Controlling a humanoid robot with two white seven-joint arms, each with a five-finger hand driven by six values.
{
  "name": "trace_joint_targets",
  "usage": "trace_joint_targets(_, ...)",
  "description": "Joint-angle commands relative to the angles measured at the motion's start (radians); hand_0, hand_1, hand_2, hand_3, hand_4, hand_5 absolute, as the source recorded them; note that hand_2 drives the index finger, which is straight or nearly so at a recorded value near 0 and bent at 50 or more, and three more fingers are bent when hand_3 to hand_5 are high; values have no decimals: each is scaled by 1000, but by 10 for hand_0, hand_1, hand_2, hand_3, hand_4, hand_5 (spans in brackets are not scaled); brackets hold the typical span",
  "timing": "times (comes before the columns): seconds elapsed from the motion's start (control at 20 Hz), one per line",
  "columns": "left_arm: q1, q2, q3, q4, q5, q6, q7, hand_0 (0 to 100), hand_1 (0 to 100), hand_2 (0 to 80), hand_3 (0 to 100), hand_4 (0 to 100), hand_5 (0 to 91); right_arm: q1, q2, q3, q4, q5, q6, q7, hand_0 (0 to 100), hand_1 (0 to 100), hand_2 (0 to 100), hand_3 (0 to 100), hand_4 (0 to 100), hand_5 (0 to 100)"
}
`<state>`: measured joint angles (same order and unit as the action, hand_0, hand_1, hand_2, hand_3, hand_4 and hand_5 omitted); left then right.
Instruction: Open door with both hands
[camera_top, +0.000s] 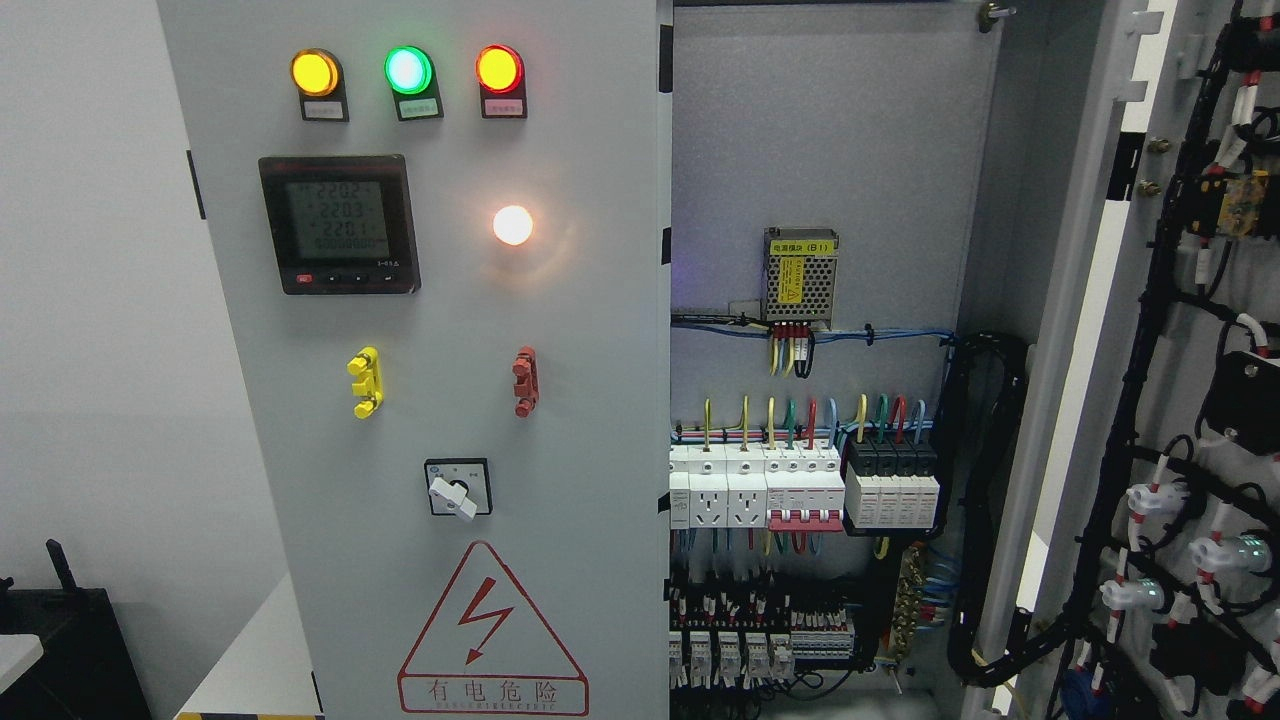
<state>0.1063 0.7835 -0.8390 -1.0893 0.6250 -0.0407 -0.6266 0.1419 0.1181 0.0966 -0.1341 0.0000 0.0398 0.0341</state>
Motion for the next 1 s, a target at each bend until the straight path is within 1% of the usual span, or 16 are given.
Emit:
trace_joint_targets(0.0, 53, -383, 242, 627, -175, -89, 7, 0, 0, 0, 0, 32, 0, -1, 0, 0, -1, -25, -1, 0, 0, 0, 0, 0, 0, 0)
trace_joint_targets(0.1, 53, -440, 285, 699, -217, -131, 25, 0, 0, 0, 0, 32, 0, -1, 0, 0, 1, -25, -1, 0, 0, 0, 0, 0, 0, 0)
trace_joint_targets(0.3, 43, -559, 304, 840, -240, -133, 77, 0, 0, 0, 0, 32, 0, -1, 0, 0, -1, -25, 0, 0, 0, 0, 0, 0, 0, 0)
trace_joint_targets(0.4, 36, -616, 325, 879, -245, -133, 140, 0, 0, 0, 0, 32, 0, 1, 0, 0, 1, -26, 0, 0, 0, 0, 0, 0, 0, 0)
trace_joint_targets(0.45, 35, -647, 363, 888, -251, -133, 178, 0, 0, 0, 0, 32, 0, 1, 0, 0, 1, -25, 0, 0, 0, 0, 0, 0, 0, 0)
trace_joint_targets(0.5, 30, -670, 407, 913, -277, -130, 209, 0, 0, 0, 0, 32, 0, 1, 0, 0, 1, -25, 0, 0, 0, 0, 0, 0, 0, 0)
trace_joint_targets(0.55, 29, -697, 458, 943, -325, -133, 229, 0, 0, 0, 0, 32, 0, -1, 0, 0, 1, -25, 0, 0, 0, 0, 0, 0, 0, 0)
trace_joint_targets(0.7, 23, -782, 631, 976, -502, -133, 257, 0, 0, 0, 0, 32, 0, 1, 0, 0, -1, -25, 0, 0, 0, 0, 0, 0, 0, 0)
trace_joint_targets(0.75, 23, -806, 690, 988, -551, -133, 277, 0, 0, 0, 0, 32, 0, 1, 0, 0, 1, -25, -1, 0, 0, 0, 0, 0, 0, 0)
trace_joint_targets(0.8, 21, -817, 736, 996, -592, -133, 309, 0, 0, 0, 0, 32, 0, 1, 0, 0, 1, -25, 0, 0, 0, 0, 0, 0, 0, 0)
trace_joint_targets(0.85, 23, -819, 764, 997, -628, -133, 347, 0, 0, 0, 0, 32, 0, 1, 0, 0, -1, -25, 0, 0, 0, 0, 0, 0, 0, 0)
trace_joint_targets(0.95, 21, -822, 808, 997, -662, -128, 404, 0, 0, 0, 0, 32, 0, 1, 0, 0, 1, -25, 0, 0, 0, 0, 0, 0, 0, 0)
